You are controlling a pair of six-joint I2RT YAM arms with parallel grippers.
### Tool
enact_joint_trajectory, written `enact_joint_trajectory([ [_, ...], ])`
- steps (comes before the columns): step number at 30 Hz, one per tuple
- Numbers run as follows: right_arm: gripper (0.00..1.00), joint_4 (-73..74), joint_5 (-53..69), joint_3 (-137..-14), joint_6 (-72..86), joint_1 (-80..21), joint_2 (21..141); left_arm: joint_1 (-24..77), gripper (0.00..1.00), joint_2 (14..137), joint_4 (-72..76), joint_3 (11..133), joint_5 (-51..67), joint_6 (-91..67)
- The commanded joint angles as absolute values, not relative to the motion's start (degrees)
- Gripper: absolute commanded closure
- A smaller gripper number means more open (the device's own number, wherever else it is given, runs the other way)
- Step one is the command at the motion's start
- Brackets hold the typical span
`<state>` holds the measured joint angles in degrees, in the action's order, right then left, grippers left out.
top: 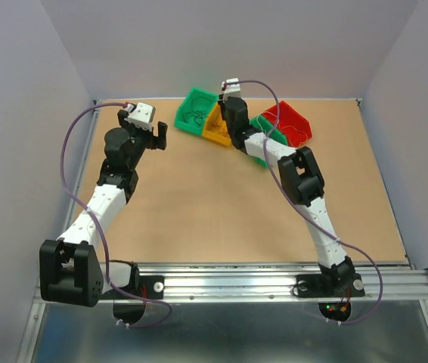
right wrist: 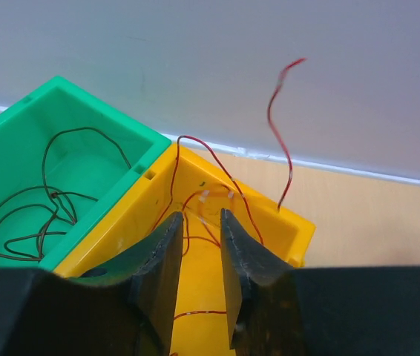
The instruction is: Untangle the cables
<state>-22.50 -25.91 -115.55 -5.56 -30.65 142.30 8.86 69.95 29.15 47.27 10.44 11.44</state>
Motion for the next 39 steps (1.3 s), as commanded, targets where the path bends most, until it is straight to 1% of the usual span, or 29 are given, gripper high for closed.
enact_joint_trajectory([
  [1, 0.55, -26.02, -25.05, -115.23, -4.05, -30.5, 138.7, 8.44, 0.09, 69.96, 32.52, 47.72, 10.63, 11.07],
  [2, 0.49, -25.84, -24.87, -114.7, -3.78, -30.5, 137.91, 8.52, 0.09, 69.96, 32.43, 47.72, 10.55, 11.07],
  [3, 0.45, -25.58, -24.96, -114.0, -3.26, -30.5, 137.38, 8.53, 0.09, 69.96, 32.43, 47.72, 10.55, 11.16],
  [4, 0.44, -25.58, -24.96, -113.56, -3.25, -30.59, 136.94, 8.53, 0.09, 69.96, 32.34, 47.72, 10.46, 11.16],
  [5, 0.38, -24.62, -25.05, -113.38, -2.64, -30.59, 136.5, 8.44, 0.09, 69.87, 32.34, 47.81, 10.63, 11.16],
  [8, 0.32, -22.25, -24.0, -110.84, -1.15, -30.59, 133.17, 8.44, 0.09, 69.96, 32.26, 47.81, 10.9, 11.07],
  [10, 0.22, -21.36, -23.38, -106.64, -0.18, -30.67, 128.78, 8.44, 0.09, 69.87, 32.26, 47.73, 11.6, 11.07],
  [11, 0.13, -20.31, -22.6, -104.78, 1.56, -30.67, 127.19, 8.52, 0.09, 69.7, 32.17, 47.72, 12.3, 11.16],
  [12, 0.12, -20.04, -21.98, -102.85, 2.1, -30.67, 123.0, 8.35, 0.09, 69.61, 32.17, 47.55, 12.65, 11.16],
  [13, 0.08, -20.04, -21.28, -100.66, 2.54, -30.59, 120.78, 8.44, 0.08, 69.52, 32.08, 47.46, 12.92, 11.16],
  [14, 0.04, -20.3, -20.23, -95.41, 3.33, -30.67, 118.06, 8.44, 0.08, 69.09, 32.17, 47.37, 13.01, 11.08],
  [15, 0.02, -20.74, -19.0, -92.84, 3.77, -30.59, 115.6, 8.44, 0.07, 68.82, 32.08, 47.37, 13.18, 10.99],
  [16, 0.0, -21.79, -18.46, -89.59, 4.13, -30.59, 110.36, 8.44, 0.07, 68.04, 32.17, 47.03, 13.27, 10.9],
  [17, 0.0, -22.14, -17.24, -84.69, 4.74, -30.59, 107.78, 8.44, 0.06, 67.59, 32.17, 46.93, 13.1, 10.64],
  [19, 0.0, -22.15, -15.83, -79.74, 4.83, -30.67, 102.68, 8.44, 0.06, 66.54, 32.17, 46.5, 13.01, 10.37],
  [20, 0.0, -22.15, -14.52, -74.84, 5.1, -30.67, 97.78, 8.35, 0.06, 65.32, 32.17, 46.32, 13.01, 10.28],
  [22, 0.0, -21.97, -12.75, -70.16, 4.75, -30.67, 92.22, 8.35, 0.05, 63.9, 31.99, 45.88, 13.09, 9.67],
  [23, 0.0, -21.97, -12.31, -65.35, 4.66, -30.67, 86.98, 8.35, 0.05, 62.24, 31.91, 45.44, 13.62, 9.06],
  [28, 0.0, -20.84, -13.62, -53.1, 4.66, -30.76, 71.92, 8.17, 0.05, 55.13, 31.9, 41.94, 12.66, 7.48],
  [30, 0.0, -19.52, -15.19, -50.46, 4.66, -30.76, 67.61, 8.09, 0.05, 52.92, 31.99, 40.44, 8.91, 6.33],
  [31, 0.0, -18.9, -15.99, -48.27, 4.75, -30.67, 63.32, 8.0, 0.04, 51.69, 32.43, 38.34, 7.22, 5.46],
  [33, 0.0, -17.84, -17.83, -45.45, 5.27, -30.67, 59.26, 8.0, 0.02, 47.83, 32.52, 36.13, 1.53, 2.38],
  [34, 0.0, -18.02, -18.1, -42.39, 6.14, -30.67, 55.76, 8.0, 0.01, 44.77, 32.43, 33.77, 0.54, 0.55],
  [36, 0.0, -18.1, -18.02, -39.39, 7.29, -30.67, 52.31, 8.0, 0.01, 41.24, 31.99, 31.13, -4.11, 0.18],
  [39, 0.0, -18.37, -16.88, -33.59, 9.22, -30.67, 47.73, 7.91, 0.01, 33.51, 31.9, 25.33, -4.66, -2.2],
])
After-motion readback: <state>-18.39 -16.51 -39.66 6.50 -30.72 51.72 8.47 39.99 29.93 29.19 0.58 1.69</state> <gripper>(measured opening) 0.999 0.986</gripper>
